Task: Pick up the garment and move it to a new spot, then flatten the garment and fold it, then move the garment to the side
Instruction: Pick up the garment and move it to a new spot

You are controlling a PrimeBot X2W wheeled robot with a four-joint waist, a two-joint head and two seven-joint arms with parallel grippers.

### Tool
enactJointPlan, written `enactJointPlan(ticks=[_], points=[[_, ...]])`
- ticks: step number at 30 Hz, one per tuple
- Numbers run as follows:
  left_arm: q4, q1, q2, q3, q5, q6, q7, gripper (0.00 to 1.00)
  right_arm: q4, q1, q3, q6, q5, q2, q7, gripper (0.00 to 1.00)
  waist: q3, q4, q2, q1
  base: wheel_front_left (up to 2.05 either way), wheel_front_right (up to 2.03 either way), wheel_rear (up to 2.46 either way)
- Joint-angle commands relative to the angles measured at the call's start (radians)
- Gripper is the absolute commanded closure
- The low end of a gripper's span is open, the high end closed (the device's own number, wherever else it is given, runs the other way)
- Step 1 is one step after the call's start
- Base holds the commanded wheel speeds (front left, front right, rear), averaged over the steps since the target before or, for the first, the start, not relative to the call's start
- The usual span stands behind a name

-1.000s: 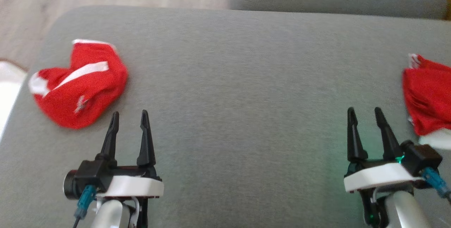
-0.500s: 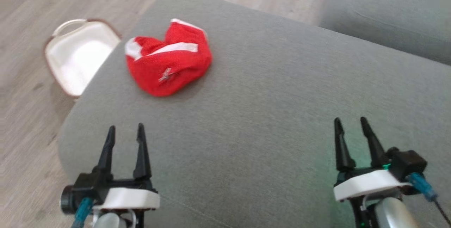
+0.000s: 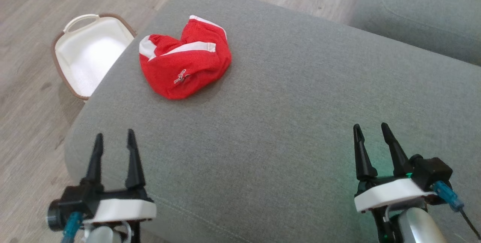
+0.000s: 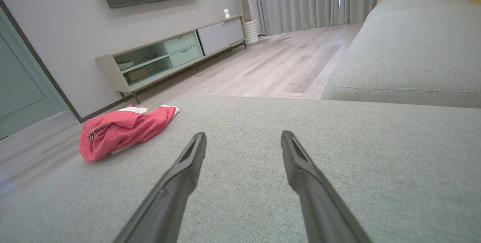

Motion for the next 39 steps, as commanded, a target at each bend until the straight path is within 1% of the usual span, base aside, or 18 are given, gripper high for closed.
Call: enactJointPlan(ticks=[1,4,6,8,11,15,16,17,18,19,21,23,26,29,33,39], points=[[-0.025,-0.052,0.006,0.054,0.015,-0.008,-0.005,0.0,-0.038,-0.039,0.018,0.007,-0.01,-0.004,-0.011,0.0,0.013,-0.014,0.0,0.0,0.0,0.0,0.0],[-0.017,-0.086,0.019,0.094,0.021,-0.026,-0.005,0.0,-0.049,-0.053,0.007,0.007,-0.036,-0.004,-0.011,0.0,0.046,-0.036,0.0,0.0,0.0,0.0,0.0],[-0.008,-0.123,0.04,0.117,0.024,-0.042,-0.005,0.0,-0.065,-0.065,-0.002,0.007,-0.056,-0.004,-0.003,0.0,0.072,-0.048,0.0,0.0,0.0,0.0,0.0],[0.013,-0.17,0.07,0.131,0.034,-0.057,-0.005,0.0,-0.089,-0.075,-0.012,0.007,-0.086,-0.004,0.012,0.0,0.098,-0.057,0.0,0.0,0.0,0.0,0.0],[0.085,-0.259,0.129,0.12,0.044,-0.088,0.004,0.0,-0.145,-0.094,-0.032,0.007,-0.125,-0.004,0.044,0.0,0.144,-0.067,0.0,0.0,0.0,0.0,0.0],[0.211,-0.41,0.214,0.077,0.034,-0.123,0.076,0.0,-0.231,-0.11,-0.062,0.007,-0.172,-0.004,0.103,0.0,0.197,-0.075,0.0,0.0,0.0,0.0,0.0],[0.285,-0.479,0.242,0.052,0.018,-0.131,0.118,0.0,-0.268,-0.117,-0.075,0.007,-0.192,-0.004,0.13,0.0,0.22,-0.081,0.0,0.0,0.0,0.0,0.0],[0.323,-0.511,0.255,0.03,0.009,-0.134,0.144,0.0,-0.285,-0.121,-0.08,0.007,-0.2,-0.004,0.141,0.0,0.231,-0.084,0.0,0.0,0.0,0.0,0.0],[0.323,-0.511,0.255,0.03,0.009,-0.134,0.144,0.0,-0.285,-0.121,-0.08,0.007,-0.2,-0.004,0.141,0.0,0.231,-0.084,0.0,0.0,0.0,0.0,0.0],[0.361,-0.542,0.266,0.008,-0.007,-0.136,0.171,0.0,-0.301,-0.124,-0.084,0.007,-0.207,-0.004,0.152,0.0,0.242,-0.088,0.0,0.0,0.0,0.0,0.0],[0.42,-0.595,0.286,-0.077,-0.061,-0.137,0.224,0.0,-0.33,-0.131,-0.088,0.007,-0.218,-0.004,0.169,0.0,0.259,-0.097,0.0,0.0,0.0,0.0,0.0],[0.469,-0.643,0.32,-0.147,-0.12,-0.137,0.263,0.0,-0.354,-0.134,-0.087,0.007,-0.224,-0.004,0.188,0.0,0.273,-0.109,0.0,0.0,0.0,0.0,0.0],[0.529,-0.705,0.369,-0.244,-0.175,-0.138,0.291,0.0,-0.383,-0.132,-0.086,0.007,-0.233,-0.004,0.212,0.0,0.292,-0.126,0.0,0.0,0.0,0.0,0.0],[0.587,-0.757,0.392,-0.316,-0.239,-0.138,0.324,0.0,-0.403,-0.128,-0.084,0.007,-0.237,-0.004,0.225,0.0,0.31,-0.143,0.0,0.0,0.0,0.0,0.0],[0.637,-0.803,0.409,-0.399,-0.333,-0.138,0.368,0.0,-0.422,-0.126,-0.074,0.007,-0.243,-0.004,0.235,0.0,0.331,-0.165,0.0,0.0,0.0,0.0,0.0],[0.685,-0.848,0.429,-0.492,-0.444,-0.138,0.387,0.0,-0.448,-0.13,-0.075,0.007,-0.259,-0.004,0.247,0.0,0.356,-0.185,0.0,0.0,0.0,0.0,0.0]])
